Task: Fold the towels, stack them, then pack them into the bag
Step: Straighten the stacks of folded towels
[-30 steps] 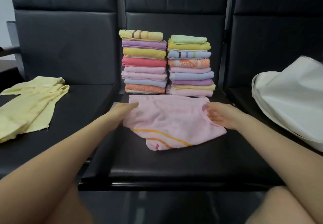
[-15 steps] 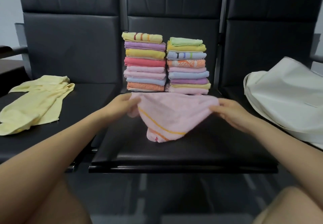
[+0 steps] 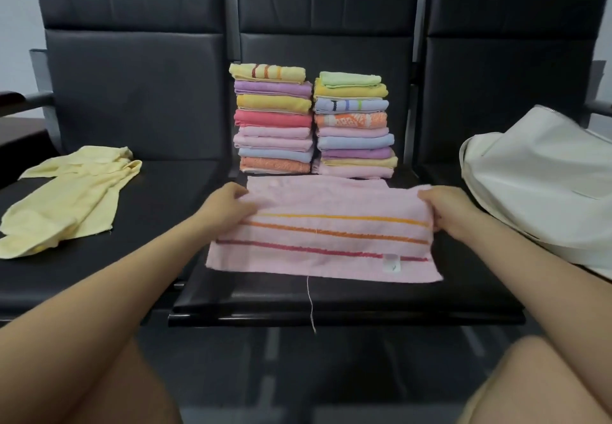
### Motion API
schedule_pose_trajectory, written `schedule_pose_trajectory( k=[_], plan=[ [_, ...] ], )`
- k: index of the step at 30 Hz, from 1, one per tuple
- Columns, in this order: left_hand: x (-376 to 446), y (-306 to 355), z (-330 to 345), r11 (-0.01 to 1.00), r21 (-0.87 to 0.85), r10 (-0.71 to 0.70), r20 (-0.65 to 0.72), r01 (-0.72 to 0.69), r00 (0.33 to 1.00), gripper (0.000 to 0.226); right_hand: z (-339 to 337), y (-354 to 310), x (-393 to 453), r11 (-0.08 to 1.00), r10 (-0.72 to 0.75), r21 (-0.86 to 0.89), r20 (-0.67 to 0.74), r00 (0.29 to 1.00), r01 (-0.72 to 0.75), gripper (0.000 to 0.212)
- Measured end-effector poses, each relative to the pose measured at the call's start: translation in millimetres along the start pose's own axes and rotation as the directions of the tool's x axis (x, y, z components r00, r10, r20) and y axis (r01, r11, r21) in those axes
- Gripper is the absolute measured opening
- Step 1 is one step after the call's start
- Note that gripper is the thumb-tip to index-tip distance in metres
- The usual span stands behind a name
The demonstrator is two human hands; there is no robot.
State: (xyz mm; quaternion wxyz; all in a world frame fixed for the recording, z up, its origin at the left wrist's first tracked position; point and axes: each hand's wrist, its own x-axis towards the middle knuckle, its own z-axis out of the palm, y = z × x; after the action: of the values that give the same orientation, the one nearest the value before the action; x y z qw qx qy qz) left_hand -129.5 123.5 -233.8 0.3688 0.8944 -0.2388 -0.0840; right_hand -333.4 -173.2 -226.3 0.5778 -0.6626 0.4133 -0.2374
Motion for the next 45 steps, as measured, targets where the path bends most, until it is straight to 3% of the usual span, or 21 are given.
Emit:
schedule_pose_trajectory(
  k=[1, 2, 3, 4, 5, 7, 9, 12, 14, 16, 18, 22, 26, 31, 33, 36, 38, 40, 42, 45],
  plan=[
    [3.2, -5.4, 6.4, 0.987, 0.161, 0.013, -0.005, -0.012, 1.000, 0.052, 2.7, 5.4, 3.3, 0.976, -0.036, -0.213, 0.004, 0.999, 0.036, 0.028],
    [5.1, -8.4, 13.1, 0.958, 0.287, 0.038, -0.025, -0.030, 0.999, 0.056, 5.4, 9.9, 6.2, 0.885, -0.082, -0.457, 0.023, 0.996, 0.084, 0.031],
    [5.6, -9.0, 19.6, 0.926, 0.374, 0.085, -0.053, -0.059, 0.995, 0.058, 6.6, 13.9, 10.6, 0.730, -0.140, -0.672, 0.037, 0.989, 0.128, 0.040],
    [4.0, -6.5, 25.6, 0.901, 0.420, 0.153, -0.080, -0.106, 0.985, 0.056, 8.6, 16.6, 13.1, 0.593, -0.201, -0.790, 0.043, 0.979, 0.156, 0.050],
    [0.9, -1.5, 30.7, 0.887, 0.430, 0.234, -0.101, -0.170, 0.967, 0.051, 11.2, 18.0, 15.7, 0.523, -0.265, -0.834, 0.040, 0.964, 0.178, 0.055],
    [-7.2, 11.1, 37.9, 0.849, 0.394, 0.413, -0.081, -0.351, 0.907, 0.033, 19.3, 12.9, 9.9, 0.508, -0.439, -0.804, 0.066, 0.896, 0.308, 0.049],
    [-18.2, 21.6, 43.6, 0.791, 0.339, 0.529, 0.041, -0.510, 0.848, 0.015, 28.8, 4.0, -5.6, 0.534, -0.529, -0.685, 0.188, 0.828, 0.496, 0.028],
    [-34.7, 26.1, 53.0, 0.710, 0.278, 0.568, 0.317, -0.647, 0.759, 0.010, 39.7, 1.1, -44.2, 0.593, -0.331, -0.484, 0.582, 0.743, 0.644, 0.016],
    [-39.4, 23.5, 58.8, 0.693, 0.276, 0.535, 0.423, -0.666, 0.731, 0.012, 46.3, 8.5, -60.6, 0.483, -0.149, -0.502, 0.760, 0.632, 0.717, 0.024],
    [-42.1, 21.1, 60.9, 0.710, 0.282, 0.480, 0.476, -0.646, 0.736, 0.029, 52.0, 16.8, -64.8, 0.365, -0.128, -0.506, 0.804, 0.581, 0.781, 0.028],
    [-43.2, 18.6, 60.2, 0.706, 0.277, 0.466, 0.510, -0.652, 0.723, 0.045, 55.2, 19.8, -64.0, 0.277, -0.201, -0.513, 0.796, 0.571, 0.812, 0.017],
    [-46.8, 17.3, 60.0, 0.678, 0.271, 0.520, 0.481, -0.684, 0.706, 0.035, 62.9, 22.1, -69.2, 0.130, -0.274, -0.590, 0.751, 0.601, 0.797, 0.007],
    [-45.6, 23.8, 66.1, 0.664, 0.355, 0.531, 0.396, -0.659, 0.749, 0.025, 74.7, 25.8, -72.4, 0.150, -0.339, -0.654, 0.671, 0.660, 0.742, 0.004],
    [-35.3, 26.2, 67.7, 0.778, 0.301, 0.480, 0.281, -0.551, 0.831, 0.022, 84.9, 20.0, -66.4, 0.504, -0.314, -0.648, 0.478, 0.820, 0.571, 0.007],
    [-32.1, 29.5, 66.1, 0.818, 0.238, 0.479, 0.222, -0.523, 0.849, 0.024, 83.3, 14.5, -65.5, 0.594, -0.269, -0.559, 0.539, 0.798, 0.578, 0.019],
    [-27.9, 40.4, 57.5, 0.783, 0.218, 0.557, 0.171, -0.582, 0.813, 0.020, 73.6, 5.1, -67.5, 0.618, -0.132, -0.507, 0.687, 0.715, 0.601, 0.040],
    [-24.5, 47.5, 48.3, 0.703, 0.275, 0.627, 0.198, -0.656, 0.754, 0.022, 63.2, -1.5, -62.4, 0.687, -0.103, -0.452, 0.715, 0.691, 0.570, 0.032],
    [-18.6, 49.5, 42.3, 0.651, 0.307, 0.646, 0.257, -0.695, 0.718, 0.025, 54.4, -8.8, -51.5, 0.658, -0.161, -0.437, 0.714, 0.681, 0.614, 0.017],
    [-9.3, 45.3, 40.0, 0.661, 0.309, 0.616, 0.298, -0.684, 0.729, 0.031, 47.7, -16.4, -40.7, 0.646, -0.196, -0.419, 0.717, 0.669, 0.638, 0.017],
    [10.7, 35.5, 33.9, 0.754, 0.238, 0.554, 0.270, -0.612, 0.787, 0.038, 37.2, -21.4, -22.6, 0.712, -0.127, -0.424, 0.705, 0.697, 0.559, 0.029]
  ],
)
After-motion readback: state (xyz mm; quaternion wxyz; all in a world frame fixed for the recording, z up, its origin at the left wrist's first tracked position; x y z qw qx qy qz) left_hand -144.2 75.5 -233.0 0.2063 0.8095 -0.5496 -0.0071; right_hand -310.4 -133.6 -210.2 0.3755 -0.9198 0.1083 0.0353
